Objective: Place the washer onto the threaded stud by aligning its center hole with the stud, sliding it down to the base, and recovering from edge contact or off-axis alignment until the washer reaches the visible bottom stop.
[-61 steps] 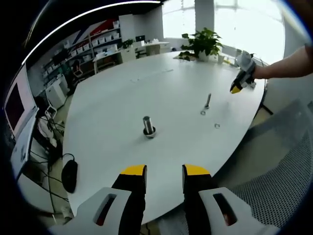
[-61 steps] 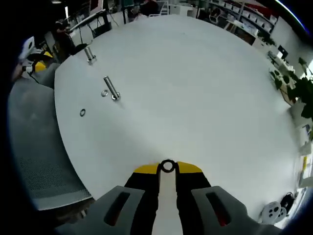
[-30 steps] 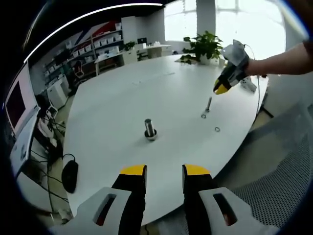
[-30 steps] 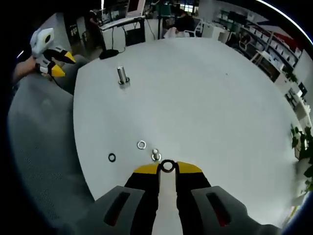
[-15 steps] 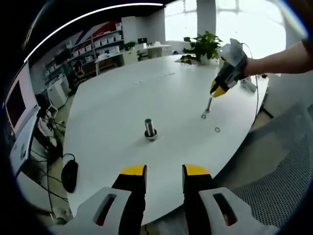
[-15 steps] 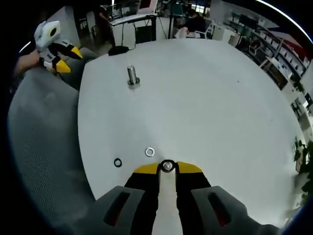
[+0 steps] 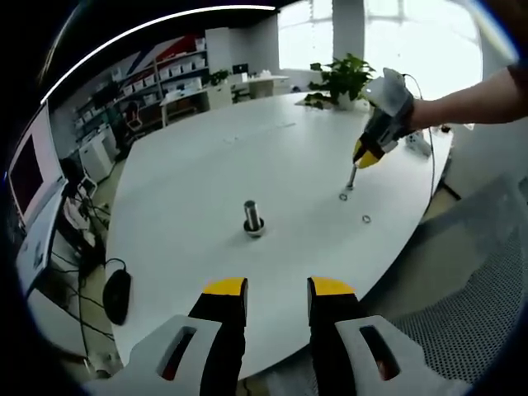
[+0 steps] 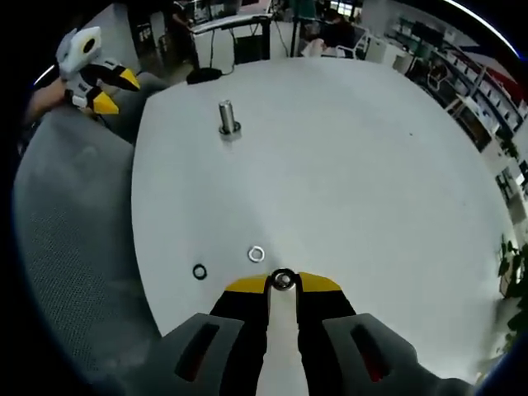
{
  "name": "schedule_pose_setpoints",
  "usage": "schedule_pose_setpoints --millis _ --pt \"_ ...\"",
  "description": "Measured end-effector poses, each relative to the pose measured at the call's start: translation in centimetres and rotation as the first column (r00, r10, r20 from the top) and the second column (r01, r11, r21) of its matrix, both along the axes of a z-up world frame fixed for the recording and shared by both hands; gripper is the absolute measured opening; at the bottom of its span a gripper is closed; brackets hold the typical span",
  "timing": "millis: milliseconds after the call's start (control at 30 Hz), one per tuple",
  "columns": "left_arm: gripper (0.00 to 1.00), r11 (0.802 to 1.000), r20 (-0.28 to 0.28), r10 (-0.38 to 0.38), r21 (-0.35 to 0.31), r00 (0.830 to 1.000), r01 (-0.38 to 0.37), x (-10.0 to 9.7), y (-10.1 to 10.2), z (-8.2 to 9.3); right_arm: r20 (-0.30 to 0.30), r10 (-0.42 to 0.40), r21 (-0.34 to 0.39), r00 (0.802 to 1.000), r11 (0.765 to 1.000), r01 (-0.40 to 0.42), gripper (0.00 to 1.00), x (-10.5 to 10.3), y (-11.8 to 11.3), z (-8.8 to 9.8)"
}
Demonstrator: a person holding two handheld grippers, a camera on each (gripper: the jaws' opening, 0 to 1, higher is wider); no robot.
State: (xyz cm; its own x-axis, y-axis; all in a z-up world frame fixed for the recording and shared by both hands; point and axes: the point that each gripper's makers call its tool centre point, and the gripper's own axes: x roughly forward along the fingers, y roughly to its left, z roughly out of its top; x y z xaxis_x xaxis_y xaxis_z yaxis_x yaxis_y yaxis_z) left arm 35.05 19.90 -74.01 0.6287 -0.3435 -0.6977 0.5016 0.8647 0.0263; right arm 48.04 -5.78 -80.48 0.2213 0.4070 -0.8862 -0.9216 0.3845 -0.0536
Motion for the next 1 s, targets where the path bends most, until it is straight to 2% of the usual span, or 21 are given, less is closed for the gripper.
schedule_pose_setpoints --millis 400,1000 --pt "0.27 1.0 -0.003 0.0 -0.004 1.0 0.0 0.0 0.0 0.0 -0.024 0.016 -0.049 1.0 0.999 -0.017 0.14 0.0 -0.2 -1.0" --pt "0.27 1.0 -0.007 0.005 -0.012 1.0 -0.005 -0.1 0.0 -0.1 -0.095 0.003 -0.125 0.995 0.992 -0.015 0.14 0.4 -0.9 -4.6"
